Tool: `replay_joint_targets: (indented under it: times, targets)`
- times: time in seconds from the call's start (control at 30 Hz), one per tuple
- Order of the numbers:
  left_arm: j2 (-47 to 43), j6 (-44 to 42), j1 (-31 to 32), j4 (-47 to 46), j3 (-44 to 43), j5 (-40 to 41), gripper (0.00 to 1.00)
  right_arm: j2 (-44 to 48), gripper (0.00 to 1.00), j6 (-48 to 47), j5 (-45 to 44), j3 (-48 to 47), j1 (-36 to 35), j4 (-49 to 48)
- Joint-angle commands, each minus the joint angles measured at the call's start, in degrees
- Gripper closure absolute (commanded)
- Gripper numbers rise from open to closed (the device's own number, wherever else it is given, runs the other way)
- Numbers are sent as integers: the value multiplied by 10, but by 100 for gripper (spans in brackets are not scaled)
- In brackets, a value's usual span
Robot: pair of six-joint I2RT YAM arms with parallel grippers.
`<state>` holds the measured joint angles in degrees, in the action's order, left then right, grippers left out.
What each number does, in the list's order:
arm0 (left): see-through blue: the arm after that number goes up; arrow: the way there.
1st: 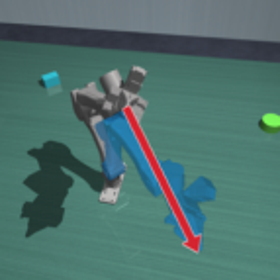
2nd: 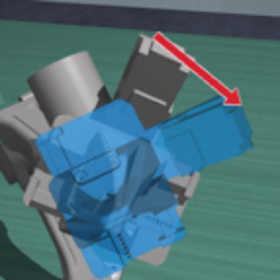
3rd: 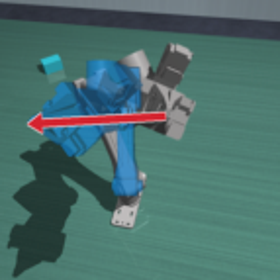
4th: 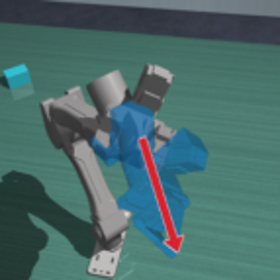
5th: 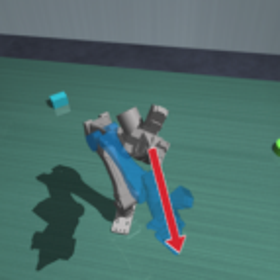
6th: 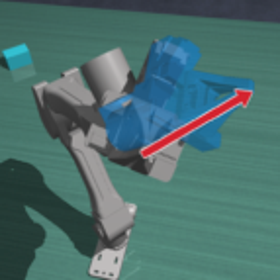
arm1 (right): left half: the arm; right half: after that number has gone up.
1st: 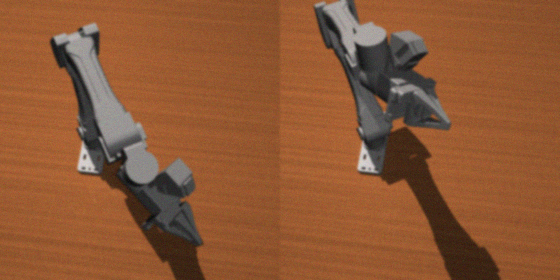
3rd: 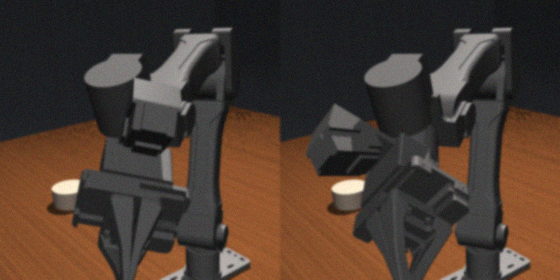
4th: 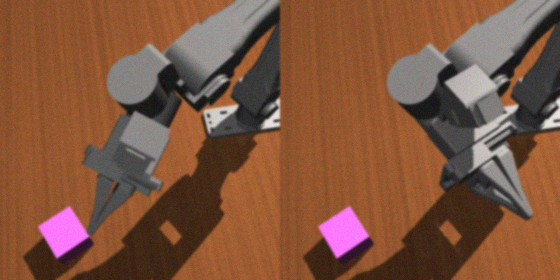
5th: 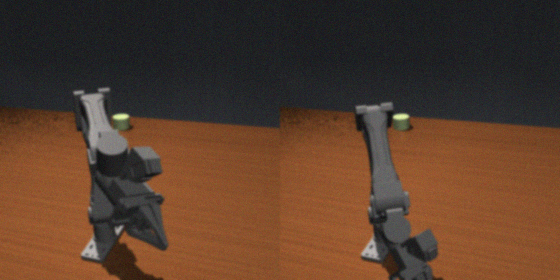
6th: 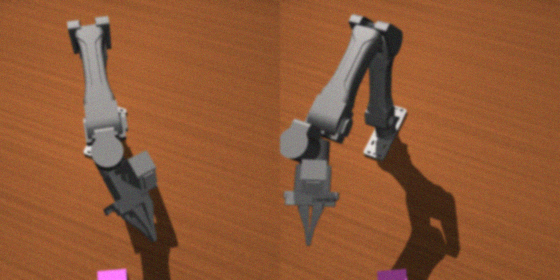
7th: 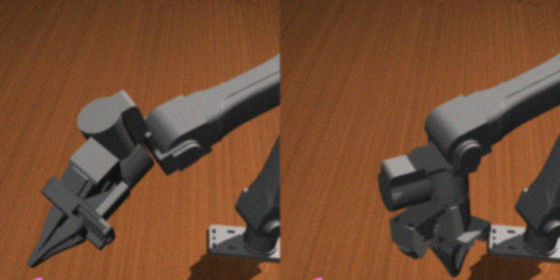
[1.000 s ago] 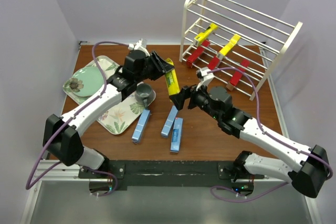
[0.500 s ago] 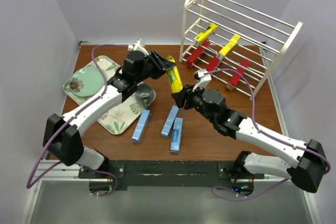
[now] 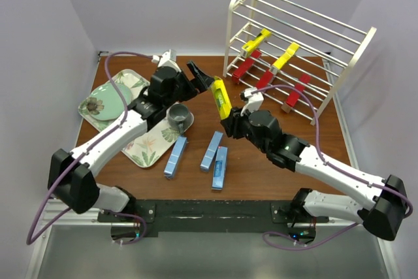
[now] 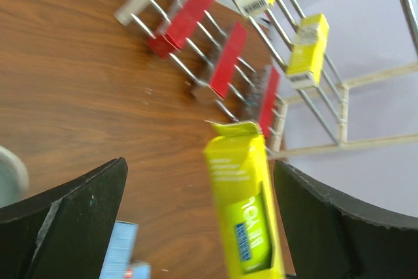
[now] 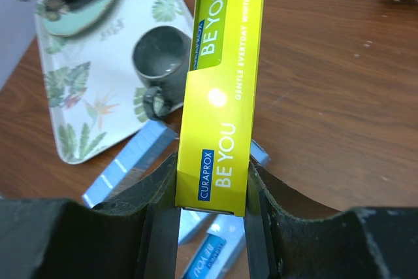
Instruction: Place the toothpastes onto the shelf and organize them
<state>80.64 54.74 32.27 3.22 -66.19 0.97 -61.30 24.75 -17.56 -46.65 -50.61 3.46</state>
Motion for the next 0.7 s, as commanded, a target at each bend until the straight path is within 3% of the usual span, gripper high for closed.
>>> replay_joint_targets:
  times: [0.0,0.13,0.27,0.47,0.67]
  targets:
    - [-84,-152,-3,54,-1,130,0,19,84,-12,-82,-70,-2,115]
    - [-149,-248,-4,91,47,266,0,-14,84,12,-150,-157,0,267]
    - [-223,-303,-3,102,121,342,0,-36,85,65,-207,-215,23,400]
    - [-346,-336,-3,111,235,380,0,-58,85,89,-243,-284,97,481]
    - [-397,-354,-3,122,292,397,0,-72,85,86,-309,-306,150,469]
